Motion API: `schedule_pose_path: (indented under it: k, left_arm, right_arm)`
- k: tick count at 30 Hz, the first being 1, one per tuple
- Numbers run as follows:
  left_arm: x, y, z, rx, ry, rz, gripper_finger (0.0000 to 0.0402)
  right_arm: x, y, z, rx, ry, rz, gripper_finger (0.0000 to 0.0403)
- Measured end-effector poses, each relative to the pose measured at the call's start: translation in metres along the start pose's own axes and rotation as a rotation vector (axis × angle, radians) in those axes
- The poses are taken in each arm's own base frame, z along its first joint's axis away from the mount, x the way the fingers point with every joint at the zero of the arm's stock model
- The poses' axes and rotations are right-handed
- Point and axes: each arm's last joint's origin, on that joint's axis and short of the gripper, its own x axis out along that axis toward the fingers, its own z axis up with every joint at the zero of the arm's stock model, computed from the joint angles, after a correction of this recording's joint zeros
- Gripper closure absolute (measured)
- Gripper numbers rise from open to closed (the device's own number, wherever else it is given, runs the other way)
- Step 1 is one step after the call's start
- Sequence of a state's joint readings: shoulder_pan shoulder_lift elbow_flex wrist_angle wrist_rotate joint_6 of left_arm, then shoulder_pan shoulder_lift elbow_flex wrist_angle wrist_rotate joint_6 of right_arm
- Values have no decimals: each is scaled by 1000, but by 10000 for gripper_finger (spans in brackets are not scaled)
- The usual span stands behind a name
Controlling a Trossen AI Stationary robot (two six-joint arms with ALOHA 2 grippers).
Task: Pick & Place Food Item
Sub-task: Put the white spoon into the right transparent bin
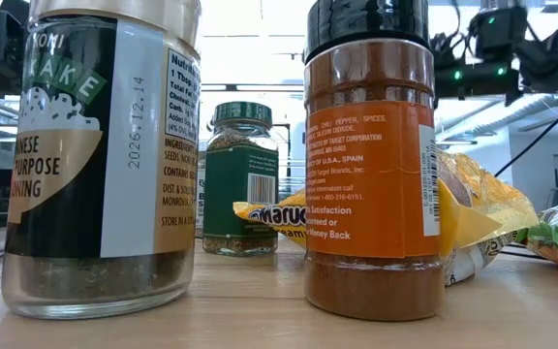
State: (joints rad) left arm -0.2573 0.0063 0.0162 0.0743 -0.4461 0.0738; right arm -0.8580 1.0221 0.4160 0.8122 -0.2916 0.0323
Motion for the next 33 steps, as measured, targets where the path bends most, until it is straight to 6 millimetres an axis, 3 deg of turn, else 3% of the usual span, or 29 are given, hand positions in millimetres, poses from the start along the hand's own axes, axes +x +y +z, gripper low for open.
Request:
schedule_pose_path:
  k: [8, 13, 22, 33]
  left_arm:
    - [0, 0, 0, 0, 0, 0, 27]
    - [0, 0, 0, 0, 0, 0, 27]
    - [0, 0, 0, 0, 0, 0, 27]
    - [0, 0, 0, 0, 0, 0, 27]
  right_arm:
    - [0, -12, -29, -24, 219, 68, 403]
    - [-1, -10, -36, -95, 281, 84, 403]
    - [-3, -14, -43, -213, 371, -40, 403]
    - [0, -16, -60, -216, 471, -20, 391]
